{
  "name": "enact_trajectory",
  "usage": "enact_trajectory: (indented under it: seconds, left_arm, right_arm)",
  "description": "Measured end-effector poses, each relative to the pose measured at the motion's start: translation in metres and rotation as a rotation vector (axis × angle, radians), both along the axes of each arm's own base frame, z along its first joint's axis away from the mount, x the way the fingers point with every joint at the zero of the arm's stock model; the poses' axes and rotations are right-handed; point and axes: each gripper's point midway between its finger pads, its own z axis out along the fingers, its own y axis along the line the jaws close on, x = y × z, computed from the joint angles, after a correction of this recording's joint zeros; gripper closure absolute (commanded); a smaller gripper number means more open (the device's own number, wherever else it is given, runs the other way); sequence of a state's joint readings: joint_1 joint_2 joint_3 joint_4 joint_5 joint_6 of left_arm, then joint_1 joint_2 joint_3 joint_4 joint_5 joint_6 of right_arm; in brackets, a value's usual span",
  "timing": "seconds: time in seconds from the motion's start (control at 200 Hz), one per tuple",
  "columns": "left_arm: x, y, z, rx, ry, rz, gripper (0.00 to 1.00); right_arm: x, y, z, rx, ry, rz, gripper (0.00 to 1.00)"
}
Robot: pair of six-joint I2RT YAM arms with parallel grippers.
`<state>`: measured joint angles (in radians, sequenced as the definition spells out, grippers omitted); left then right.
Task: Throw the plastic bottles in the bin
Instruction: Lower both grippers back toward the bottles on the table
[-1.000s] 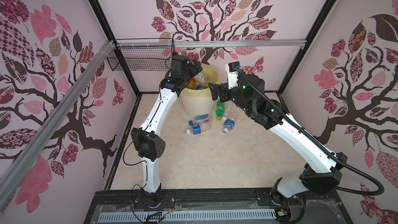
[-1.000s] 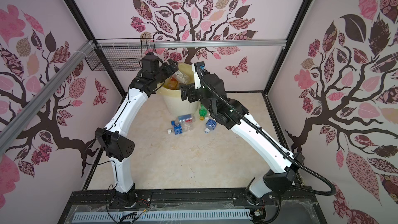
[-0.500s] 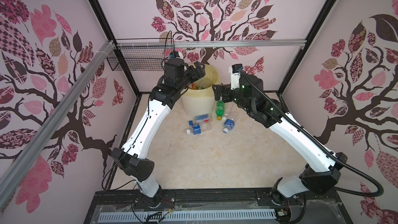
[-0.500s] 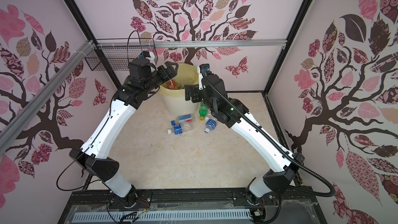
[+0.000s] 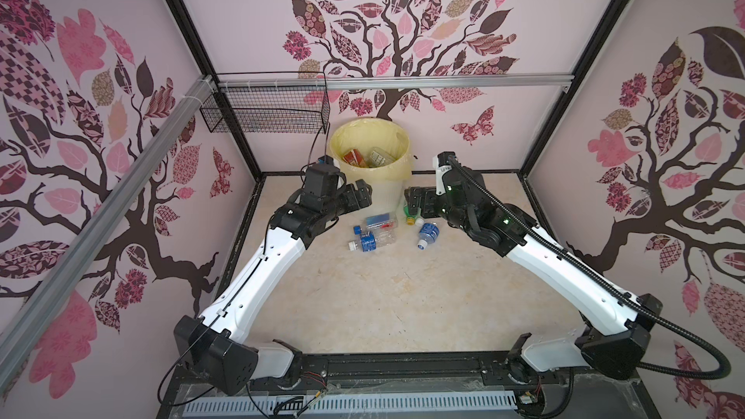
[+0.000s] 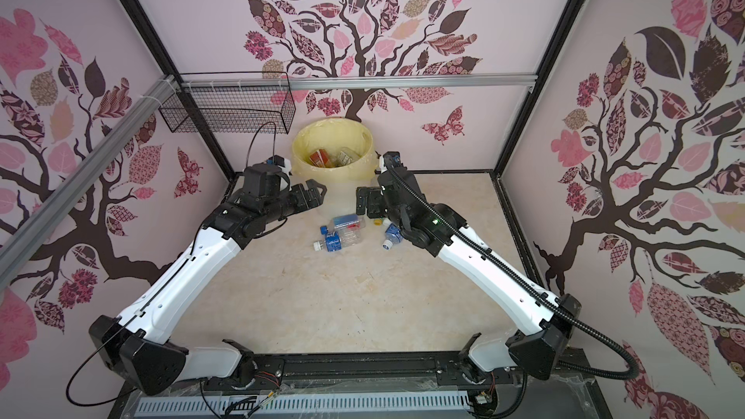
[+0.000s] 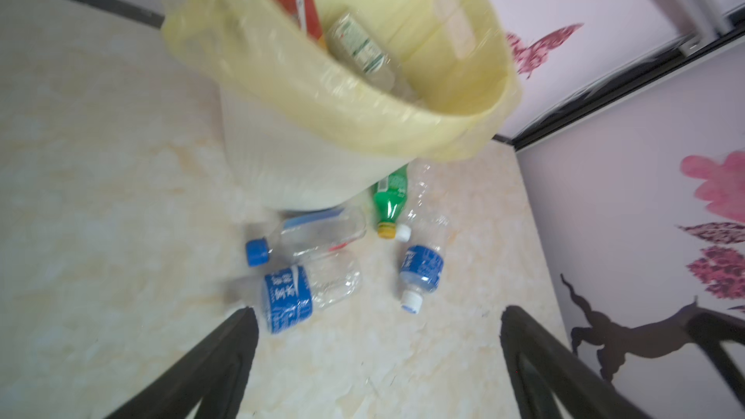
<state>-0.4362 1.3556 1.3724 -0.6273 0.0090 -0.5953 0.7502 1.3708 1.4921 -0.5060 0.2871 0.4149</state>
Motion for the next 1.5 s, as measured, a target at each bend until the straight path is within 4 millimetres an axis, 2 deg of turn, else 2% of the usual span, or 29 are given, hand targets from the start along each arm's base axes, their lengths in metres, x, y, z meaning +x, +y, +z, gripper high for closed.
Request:
enact_trajectory:
  seconds: [0.19, 0.385, 0.55, 0.76, 1.07, 1.375, 1.495]
  left_arm:
    - [-0.013, 0.006, -0.072, 0.112, 0.178, -0.025, 0.03]
    - [-0.024, 0.007, -0.114, 0.179, 0.264, -0.070, 0.03]
    - [-0.024, 0.002, -0.139, 0.239, 0.305, -0.132, 0.03]
    - [-0.020, -0.003, -0.181, 0.312, 0.383, -0.192, 0.03]
    - [-0.009, -0.014, -0.206, 0.349, 0.409, -0.261, 0.03]
    - [0.008, -0.025, -0.207, 0.375, 0.362, -0.292, 0.03]
    - [0.016, -0.031, -0.217, 0.400, 0.365, -0.306, 0.03]
  right_arm:
    - [-0.012, 0.002, -0.039, 0.027, 0.110, 0.015, 0.00]
    - [-0.023, 0.003, -0.079, 0.033, 0.220, 0.021, 0.00]
    - [-0.027, 0.003, -0.081, 0.055, 0.238, 0.018, 0.01]
    - [-0.035, -0.002, -0.088, 0.074, 0.260, 0.014, 0.00]
    - [-0.036, -0.003, -0.093, 0.065, 0.267, 0.013, 0.01]
    - [-0.033, -0.006, -0.093, 0.059, 0.262, 0.007, 0.01]
    - [-0.026, -0.015, -0.093, 0.069, 0.267, -0.019, 0.01]
